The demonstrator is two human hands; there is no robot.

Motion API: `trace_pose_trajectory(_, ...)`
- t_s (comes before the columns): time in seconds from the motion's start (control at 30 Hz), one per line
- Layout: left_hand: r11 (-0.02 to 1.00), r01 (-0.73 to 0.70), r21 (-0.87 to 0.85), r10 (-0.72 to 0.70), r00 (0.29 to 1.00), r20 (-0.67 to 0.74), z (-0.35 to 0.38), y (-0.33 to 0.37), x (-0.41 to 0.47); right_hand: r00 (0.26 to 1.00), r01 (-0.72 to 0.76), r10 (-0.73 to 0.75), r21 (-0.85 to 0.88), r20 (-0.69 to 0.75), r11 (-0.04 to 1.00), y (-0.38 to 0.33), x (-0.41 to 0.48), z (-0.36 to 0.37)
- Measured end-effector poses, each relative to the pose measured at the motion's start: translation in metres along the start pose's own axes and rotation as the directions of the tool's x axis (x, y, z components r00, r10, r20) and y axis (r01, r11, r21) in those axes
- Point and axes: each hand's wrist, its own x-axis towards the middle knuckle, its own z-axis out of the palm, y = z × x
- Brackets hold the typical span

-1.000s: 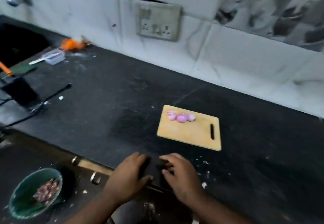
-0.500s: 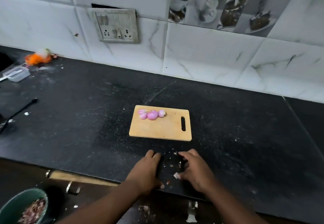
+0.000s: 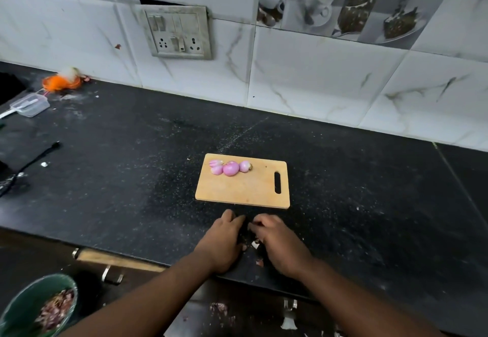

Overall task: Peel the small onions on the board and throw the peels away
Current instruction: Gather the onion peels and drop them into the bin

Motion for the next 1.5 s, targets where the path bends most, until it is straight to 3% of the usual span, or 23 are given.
trace_pose_trajectory(0.13,0.992,-0.128,0.021,0.125,0.988,0.092,-0.001,-0.003,-0.016,0.997,-0.038,0.027,0.167,0.068,0.985,-0.015,-0.026,0.003)
trace_pose_trajectory(0.2,0.990,-0.143,0.017,0.140,0.983,0.116,-0.001,-0.004,-0.026,0.985,-0.174,0.171,0.250,0.032,0.952,-0.011,-0.038,-0.001)
trace_pose_trajectory(0.3,0.995,-0.074,0.060,0.070,0.995,0.063,-0.002,-0.006,-0.035,0.937,-0.350,0.332,0.293,0.111,0.890,-0.007,-0.044,-0.001)
trace_pose_trajectory(0.43,0.997,0.035,0.073,-0.038,0.998,0.041,-0.004,-0.001,-0.033,0.950,-0.312,0.308,0.235,0.057,0.920,-0.023,-0.034,0.014)
trace_pose_trajectory(0.57,1.000,0.028,0.009,-0.028,0.999,-0.025,0.002,0.006,-0.028,0.961,-0.245,0.266,0.213,-0.077,0.946,-0.043,-0.019,0.024)
trace_pose_trajectory(0.73,0.979,0.144,-0.143,-0.166,0.974,-0.154,0.007,-0.002,-0.035,0.917,-0.313,0.373,0.321,-0.143,0.894,-0.059,-0.004,0.036)
trace_pose_trajectory(0.97,0.829,0.287,-0.480,-0.399,0.905,-0.149,-0.007,-0.054,-0.057,0.878,-0.407,0.477,0.563,0.025,0.719,-0.094,0.036,0.054)
trace_pose_trajectory(1.1,0.700,0.244,-0.671,-0.528,0.810,-0.256,-0.023,-0.109,-0.090,0.895,-0.392,0.428,0.675,0.123,0.626,-0.148,0.083,0.075)
trace_pose_trajectory(1.2,0.496,0.170,-0.852,-0.676,0.691,-0.256,-0.043,-0.166,-0.123,0.906,-0.399,0.343,0.771,0.249,0.496,-0.210,0.128,0.102)
trace_pose_trajectory(1.3,0.301,-0.002,-0.954,-0.794,0.553,-0.251,-0.065,-0.234,-0.168,0.924,-0.383,0.193,0.813,0.331,0.439,-0.288,0.175,0.140)
trace_pose_trajectory(1.37,0.268,-0.063,-0.961,-0.870,0.414,-0.269,-0.074,-0.286,-0.203,0.931,-0.350,0.071,0.819,0.359,0.454,-0.348,0.207,0.172)
trace_pose_trajectory(1.5,0.187,-0.141,-0.972,-0.957,0.199,-0.213,-0.076,-0.392,-0.254,0.896,-0.335,-0.086,0.790,0.436,0.514,-0.452,0.262,0.256)
